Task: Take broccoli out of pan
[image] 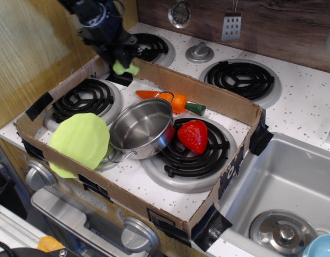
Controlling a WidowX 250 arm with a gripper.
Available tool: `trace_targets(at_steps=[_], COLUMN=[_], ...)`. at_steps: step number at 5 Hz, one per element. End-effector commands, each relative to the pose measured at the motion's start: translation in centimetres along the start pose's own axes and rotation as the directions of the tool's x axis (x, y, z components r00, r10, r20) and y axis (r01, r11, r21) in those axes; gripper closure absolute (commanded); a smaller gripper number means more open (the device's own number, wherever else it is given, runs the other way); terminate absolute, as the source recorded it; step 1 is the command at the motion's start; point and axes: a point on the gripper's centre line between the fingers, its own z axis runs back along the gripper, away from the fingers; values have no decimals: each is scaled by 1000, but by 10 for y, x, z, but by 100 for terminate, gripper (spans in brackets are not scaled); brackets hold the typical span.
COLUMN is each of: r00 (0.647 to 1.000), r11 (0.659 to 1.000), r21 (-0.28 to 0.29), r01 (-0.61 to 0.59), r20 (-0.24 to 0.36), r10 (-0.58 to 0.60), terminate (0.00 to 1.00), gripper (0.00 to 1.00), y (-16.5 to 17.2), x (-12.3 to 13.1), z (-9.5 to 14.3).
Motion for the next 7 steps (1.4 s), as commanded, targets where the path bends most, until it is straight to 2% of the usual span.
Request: trace_targets(at_steps=[1,2,4,6,7], r00=[997,998,992,992,992], r11=[999,998,990,987,987], r21=[-3,7,85,123,123], r01=[53,59,109,108,108], r20=[48,-4,-78,-77,-77], r10=[-53,-59,-102,-99,-99], terminate=[0,0,0,0,100], gripper=[0,0,0,0,0], y=[2,2,0,-7,-7], x=[22,22,33,39,39], z=[2,11,55,73,73])
